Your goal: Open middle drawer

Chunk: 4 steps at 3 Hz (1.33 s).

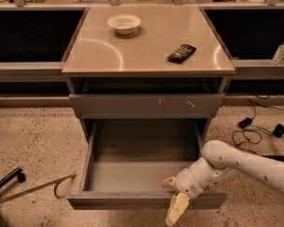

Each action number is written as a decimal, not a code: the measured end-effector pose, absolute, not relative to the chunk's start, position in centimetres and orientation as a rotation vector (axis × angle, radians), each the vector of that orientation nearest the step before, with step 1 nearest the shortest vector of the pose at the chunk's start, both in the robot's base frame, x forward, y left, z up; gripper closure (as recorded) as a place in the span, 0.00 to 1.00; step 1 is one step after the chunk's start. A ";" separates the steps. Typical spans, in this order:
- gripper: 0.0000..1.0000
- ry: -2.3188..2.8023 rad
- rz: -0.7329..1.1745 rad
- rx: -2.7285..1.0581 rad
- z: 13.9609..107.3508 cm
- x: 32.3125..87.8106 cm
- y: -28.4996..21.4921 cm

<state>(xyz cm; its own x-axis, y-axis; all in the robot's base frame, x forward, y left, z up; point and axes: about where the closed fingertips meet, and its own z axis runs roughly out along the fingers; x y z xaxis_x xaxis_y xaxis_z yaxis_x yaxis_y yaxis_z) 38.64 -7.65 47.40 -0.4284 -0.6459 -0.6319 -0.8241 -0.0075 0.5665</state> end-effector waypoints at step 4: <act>0.00 2.034 1.584 -1.519 49.6 30.7 -8.1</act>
Offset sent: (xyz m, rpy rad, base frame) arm -0.0644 -0.0003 0.0012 0.0161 0.1133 0.0251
